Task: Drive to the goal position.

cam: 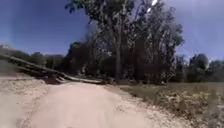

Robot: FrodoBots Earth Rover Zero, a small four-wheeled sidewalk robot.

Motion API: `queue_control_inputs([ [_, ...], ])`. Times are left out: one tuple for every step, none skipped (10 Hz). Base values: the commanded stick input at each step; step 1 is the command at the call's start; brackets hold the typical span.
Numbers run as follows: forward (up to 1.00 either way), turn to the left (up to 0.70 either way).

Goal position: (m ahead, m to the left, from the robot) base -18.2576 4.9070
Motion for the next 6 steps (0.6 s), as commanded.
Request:
queue_control_inputs([
  [0.85, 0.02],
  [0.85, 0.0],
  [0.85, 0.0],
  [0.85, 0.0],
  [0.85, 0.0],
  [0.85, 0.0],
])
